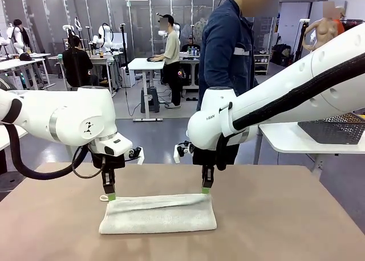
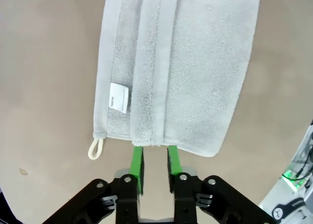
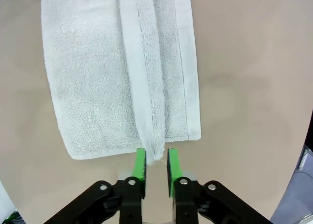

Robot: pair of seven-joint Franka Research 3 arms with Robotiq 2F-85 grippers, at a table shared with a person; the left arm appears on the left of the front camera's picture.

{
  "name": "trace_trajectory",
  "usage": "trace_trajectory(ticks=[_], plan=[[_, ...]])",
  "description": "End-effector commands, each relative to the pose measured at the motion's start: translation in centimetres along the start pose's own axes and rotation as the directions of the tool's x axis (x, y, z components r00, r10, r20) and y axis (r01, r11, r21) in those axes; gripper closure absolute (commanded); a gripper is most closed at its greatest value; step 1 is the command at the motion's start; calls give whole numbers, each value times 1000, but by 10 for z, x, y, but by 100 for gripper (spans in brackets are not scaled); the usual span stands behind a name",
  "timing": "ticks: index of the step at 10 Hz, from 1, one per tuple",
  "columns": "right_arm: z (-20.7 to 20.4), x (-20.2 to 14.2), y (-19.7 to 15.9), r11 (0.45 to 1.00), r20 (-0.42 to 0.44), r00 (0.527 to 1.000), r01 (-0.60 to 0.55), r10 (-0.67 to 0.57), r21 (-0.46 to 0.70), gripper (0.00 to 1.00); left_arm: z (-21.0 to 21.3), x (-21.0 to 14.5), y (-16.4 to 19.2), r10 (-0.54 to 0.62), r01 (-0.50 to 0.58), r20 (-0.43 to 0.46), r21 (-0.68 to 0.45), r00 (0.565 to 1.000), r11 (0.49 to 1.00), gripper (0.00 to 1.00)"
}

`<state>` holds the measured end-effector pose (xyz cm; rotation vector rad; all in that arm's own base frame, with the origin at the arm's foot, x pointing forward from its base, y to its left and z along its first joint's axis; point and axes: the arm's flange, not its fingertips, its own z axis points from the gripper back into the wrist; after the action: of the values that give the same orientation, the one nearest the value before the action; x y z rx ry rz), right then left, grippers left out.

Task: Fold the towels and place them in the basket.
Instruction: When a person lays out a Towel with hook on the table, fold it in half twice.

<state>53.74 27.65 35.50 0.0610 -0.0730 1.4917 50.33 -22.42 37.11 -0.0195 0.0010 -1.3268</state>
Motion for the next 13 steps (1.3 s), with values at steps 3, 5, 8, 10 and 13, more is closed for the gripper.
trace_trajectory(ticks=[3,5,8,10,13], plan=[[4,-2,8,998,9,999,38,-37,-59,0,8,-13,-3,51,-55,60,54,997,997,0],[7,-4,14,996,23,998,63,-62,-56,0,15,-17,-11,55,-59,79,49,995,997,16],[39,-13,57,945,4,949,313,-314,-95,0,54,-37,-59,198,-195,66,-46,978,980,0],[61,-21,87,822,30,831,554,-555,-134,0,86,-52,-103,347,-342,52,-90,936,935,0],[60,-24,119,649,83,668,740,-740,-175,0,128,-77,-174,471,-470,103,-32,876,882,0]])
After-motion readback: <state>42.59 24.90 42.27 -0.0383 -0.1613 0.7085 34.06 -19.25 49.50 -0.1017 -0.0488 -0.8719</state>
